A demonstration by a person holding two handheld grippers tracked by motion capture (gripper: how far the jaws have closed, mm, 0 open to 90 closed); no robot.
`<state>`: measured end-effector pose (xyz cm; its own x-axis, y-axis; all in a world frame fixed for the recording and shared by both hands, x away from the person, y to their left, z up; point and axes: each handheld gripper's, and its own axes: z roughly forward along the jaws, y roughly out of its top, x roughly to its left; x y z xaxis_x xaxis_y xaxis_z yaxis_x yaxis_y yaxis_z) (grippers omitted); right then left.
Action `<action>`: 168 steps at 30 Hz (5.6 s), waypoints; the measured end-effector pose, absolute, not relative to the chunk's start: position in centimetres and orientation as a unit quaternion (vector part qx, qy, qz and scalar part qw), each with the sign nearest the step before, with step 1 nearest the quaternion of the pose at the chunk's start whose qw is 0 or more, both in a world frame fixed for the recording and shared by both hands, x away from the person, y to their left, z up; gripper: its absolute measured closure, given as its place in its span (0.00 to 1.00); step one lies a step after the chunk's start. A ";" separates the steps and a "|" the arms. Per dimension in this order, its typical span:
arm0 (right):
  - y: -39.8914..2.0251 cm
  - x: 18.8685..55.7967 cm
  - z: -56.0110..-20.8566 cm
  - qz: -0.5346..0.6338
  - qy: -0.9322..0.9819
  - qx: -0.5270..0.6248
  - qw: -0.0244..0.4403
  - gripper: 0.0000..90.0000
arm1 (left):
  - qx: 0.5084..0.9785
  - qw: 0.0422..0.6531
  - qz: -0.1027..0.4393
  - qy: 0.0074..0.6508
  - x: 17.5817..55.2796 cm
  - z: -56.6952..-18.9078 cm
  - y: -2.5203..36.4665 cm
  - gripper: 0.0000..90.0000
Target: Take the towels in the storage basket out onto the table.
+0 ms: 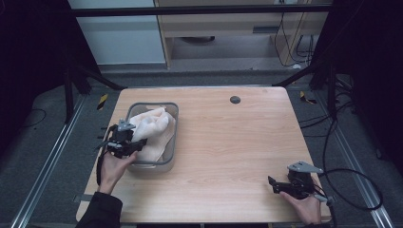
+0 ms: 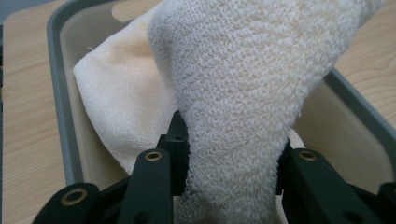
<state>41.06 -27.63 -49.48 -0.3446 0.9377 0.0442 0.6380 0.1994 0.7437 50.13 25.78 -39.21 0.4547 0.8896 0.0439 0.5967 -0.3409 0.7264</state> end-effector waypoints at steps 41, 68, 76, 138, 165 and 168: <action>-27.7 41.0 -49.5 0.339 0.744 0.530 0.225 0.12 | 0.766 0.366 0.271 0.453 48.0 -29.2 27.2 0.72; -27.7 41.0 -49.5 0.340 0.743 0.530 0.228 0.11 | 0.800 0.406 0.240 0.371 45.2 -25.7 22.4 0.72; -27.7 40.9 -49.4 0.343 0.742 0.529 0.228 0.11 | 0.810 0.407 0.239 0.347 45.2 -25.3 20.7 0.72; -27.7 40.9 -49.4 0.343 0.742 0.528 0.230 0.11 | 0.876 0.367 0.150 0.275 48.2 -36.1 6.1 0.72; -27.7 40.9 -49.5 0.340 0.745 0.524 0.231 0.10 | 0.883 0.350 0.155 0.272 48.3 -41.1 5.5 0.53; -27.7 40.9 -49.5 0.341 0.745 0.525 0.231 0.10 | 0.883 0.350 0.156 0.270 48.3 -41.1 5.5 0.47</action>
<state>40.91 -27.70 -49.45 -0.3425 0.9394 0.0135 0.6244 0.2169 0.7504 48.34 5.50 -41.07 0.8052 0.5865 0.0873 0.3680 -0.6097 0.7020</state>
